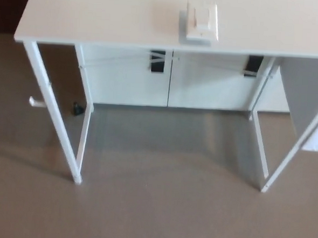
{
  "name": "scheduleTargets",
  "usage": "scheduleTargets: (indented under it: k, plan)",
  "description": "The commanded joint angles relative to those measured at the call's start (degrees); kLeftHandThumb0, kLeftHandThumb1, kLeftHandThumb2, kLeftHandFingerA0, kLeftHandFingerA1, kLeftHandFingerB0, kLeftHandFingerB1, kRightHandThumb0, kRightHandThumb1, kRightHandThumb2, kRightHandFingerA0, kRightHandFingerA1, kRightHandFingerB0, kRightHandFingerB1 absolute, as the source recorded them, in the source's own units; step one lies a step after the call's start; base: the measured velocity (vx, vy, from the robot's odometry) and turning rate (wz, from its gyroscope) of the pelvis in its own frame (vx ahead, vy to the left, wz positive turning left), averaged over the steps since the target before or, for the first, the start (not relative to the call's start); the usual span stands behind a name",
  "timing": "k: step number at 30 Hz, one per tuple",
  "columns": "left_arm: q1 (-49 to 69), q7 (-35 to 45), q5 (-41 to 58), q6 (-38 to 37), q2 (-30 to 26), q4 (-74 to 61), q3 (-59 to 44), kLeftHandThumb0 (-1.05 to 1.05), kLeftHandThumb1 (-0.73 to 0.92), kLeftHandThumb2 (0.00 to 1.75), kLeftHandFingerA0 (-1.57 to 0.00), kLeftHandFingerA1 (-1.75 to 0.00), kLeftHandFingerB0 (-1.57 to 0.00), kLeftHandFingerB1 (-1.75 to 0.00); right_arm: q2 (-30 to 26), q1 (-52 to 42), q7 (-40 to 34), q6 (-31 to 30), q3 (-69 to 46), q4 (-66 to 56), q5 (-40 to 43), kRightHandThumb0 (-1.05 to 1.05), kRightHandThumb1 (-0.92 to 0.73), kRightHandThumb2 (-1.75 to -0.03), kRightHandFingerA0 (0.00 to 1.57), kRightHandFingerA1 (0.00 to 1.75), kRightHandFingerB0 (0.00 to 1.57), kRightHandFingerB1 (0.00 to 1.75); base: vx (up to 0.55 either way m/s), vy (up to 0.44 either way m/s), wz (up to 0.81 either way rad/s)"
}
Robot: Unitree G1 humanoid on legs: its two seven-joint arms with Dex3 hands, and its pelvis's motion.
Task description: The robot walk towards a table in front and then clicks the light switch button using the right hand's index finger
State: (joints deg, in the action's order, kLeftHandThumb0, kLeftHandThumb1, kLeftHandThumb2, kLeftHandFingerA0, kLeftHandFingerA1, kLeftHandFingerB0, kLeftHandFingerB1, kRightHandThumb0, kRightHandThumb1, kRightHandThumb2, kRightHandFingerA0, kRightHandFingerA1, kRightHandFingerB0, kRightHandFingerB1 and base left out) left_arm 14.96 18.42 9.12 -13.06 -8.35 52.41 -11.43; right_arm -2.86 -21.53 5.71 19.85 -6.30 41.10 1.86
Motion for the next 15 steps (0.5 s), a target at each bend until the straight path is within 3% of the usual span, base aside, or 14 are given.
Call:
scheduleTargets:
  k: [1, 3, 4, 6, 7, 8, 9, 11, 14, 15]
  plan:
    - [-0.47, -1.17, -1.18, -2.45, -1.06, 0.33, 0.11, -0.78, 0.74, 0.76, -0.18, -1.0, -0.15, -0.76, -0.58, -0.07, 0.12, 0.95, 0.3, -0.63, -0.26, -0.18, -0.45, -0.78, 0.56, 0.96, 0.38, 0.7, 0.37, 0.473, -0.49]
    - [-0.57, -1.81, -1.39, -3.29, -0.97, 1.01, 0.16, -0.74, 0.71, 0.79, -0.11, -1.06, -0.12, -0.76, -1.14, 0.2, 0.27, 1.62, 0.66, 0.19, -0.73, -0.2, -0.45, -0.78, 0.56, 0.93, 0.38, 0.69, 0.36, 0.446, -0.3]
    - [-0.49, -1.84, -1.37, -3.52, -0.94, 1.06, 0.18, -0.71, 0.69, 0.87, -0.1, -1.25, -0.08, -0.78, -1.22, 0.24, -0.06, 1.57, 0.77, 0.39, -0.98, -0.18, -0.47, -0.76, 0.56, 0.92, 0.39, 0.68, 0.32, 0.219, -0.01]
    - [-0.38, -2.05, -1.36, -3.75, -0.86, 1.02, 0.19, -0.68, 0.68, 0.93, -0.11, -1.33, -0.07, -0.78, -1.05, 0.1, -0.31, 1.32, 0.73, 0.28, -0.84, -0.17, -0.46, -0.78, 0.57, 0.94, 0.39, 0.69, 0.29, 0.168, -0.01]
    - [-0.48, -2.99, -2.02, -4.1, -1.0, 1.14, 0.46, -0.63, 0.66, 0.98, 0.0, -1.15, 0.0, -0.75, -1.03, 0.21, -0.29, 1.35, 0.78, 0.33, -0.82, -0.19, -0.47, -0.78, 0.56, 0.93, 0.38, 0.69, 0.28, 0.141, 0.11]
    - [-0.63, -4.24, -2.97, -4.63, -1.23, 1.35, 0.86, -0.63, 0.66, 0.98, 0.0, -1.15, 0.0, -0.75, -1.1, 0.49, -0.41, 1.44, 0.93, 0.58, -1.07, -0.19, -0.47, -0.78, 0.56, 0.93, 0.38, 0.69, 0.27, 0.107, 0.11]
    - [-0.12, -7.89, -6.19, -5.96, -1.81, 0.97, 2.5, -0.6, 0.57, 1.18, 0.0, -0.61, 0.0, -0.52, -0.9, 0.42, -0.39, 1.76, 0.86, 0.69, -0.91, -0.18, -0.46, -0.77, 0.56, 0.93, 0.39, 0.69, 0.26, 0.068, 0.13]
    - [0.05, -10.73, -7.59, -6.87, -1.93, 0.72, 3.41, -0.56, 0.59, 1.14, 0.0, -0.5, 0.0, -0.4, -0.46, 0.29, -0.23, 1.5, 0.63, 0.21, -0.31, -0.13, -0.43, -0.84, 0.57, 0.9, 0.35, 0.69, 0.27, 0.015, 0.09]
    - [-0.07, -11.95, -8.03, -7.21, -2.02, -0.49, 4.09, -0.54, 0.55, 1.2, 0.0, -0.49, 0.0, -0.31, 0.27, 0.52, -1.0, 0.53, 0.29, -1.47, 0.13, -0.08, -0.42, -0.85, 0.48, 0.97, 0.37, 0.72, 0.24, -0.058, 0.17]
    - [0.06, -12.45, -8.44, -7.51, -2.12, -0.82, 4.44, -0.52, 0.52, 1.23, 0.0, -0.49, 0.0, -0.28, 0.41, 0.15, -1.57, 0.06, 0.41, -2.55, -0.21, -0.05, -0.4, -0.85, 0.44, 0.88, 0.39, 0.74, 0.3, -0.104, 0.32]
